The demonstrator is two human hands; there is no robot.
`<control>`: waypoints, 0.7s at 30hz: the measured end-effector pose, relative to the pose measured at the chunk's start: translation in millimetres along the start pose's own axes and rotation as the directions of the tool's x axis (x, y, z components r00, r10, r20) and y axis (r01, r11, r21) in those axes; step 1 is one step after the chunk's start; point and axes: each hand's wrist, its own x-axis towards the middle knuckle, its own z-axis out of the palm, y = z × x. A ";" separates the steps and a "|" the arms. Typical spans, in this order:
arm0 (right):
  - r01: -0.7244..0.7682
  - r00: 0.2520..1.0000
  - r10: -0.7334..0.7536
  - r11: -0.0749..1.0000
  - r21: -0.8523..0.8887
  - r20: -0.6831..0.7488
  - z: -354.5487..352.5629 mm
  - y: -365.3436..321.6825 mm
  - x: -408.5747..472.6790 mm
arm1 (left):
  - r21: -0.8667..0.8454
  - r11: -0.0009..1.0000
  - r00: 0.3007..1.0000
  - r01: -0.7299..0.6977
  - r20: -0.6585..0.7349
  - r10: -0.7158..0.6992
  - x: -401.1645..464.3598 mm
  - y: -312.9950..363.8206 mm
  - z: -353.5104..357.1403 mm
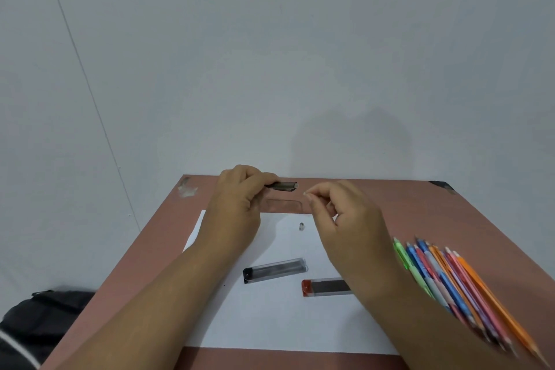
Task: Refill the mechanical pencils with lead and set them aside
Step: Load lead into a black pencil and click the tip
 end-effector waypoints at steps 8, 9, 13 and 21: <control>0.009 1.000 -0.009 1.000 0.018 -0.003 0.7 1.6 -0.6 | 0.009 0.999 0.999 -0.044 0.031 0.044 -0.7 2.7 -0.8; 0.010 1.000 -0.010 1.000 0.020 -0.012 0.7 1.9 -0.5 | 0.010 0.999 0.998 -0.051 0.037 0.051 -0.8 3.2 -1.0; 0.017 1.000 -0.016 1.000 0.014 -0.018 1.2 2.4 0.1 | 0.005 0.998 0.997 -0.057 0.052 0.056 -0.8 4.0 -1.2; 0.024 0.999 -0.019 0.994 -0.105 0.050 -0.9 6.1 0.9 | 0.077 0.989 0.992 -0.125 0.033 0.123 -0.5 2.6 -1.9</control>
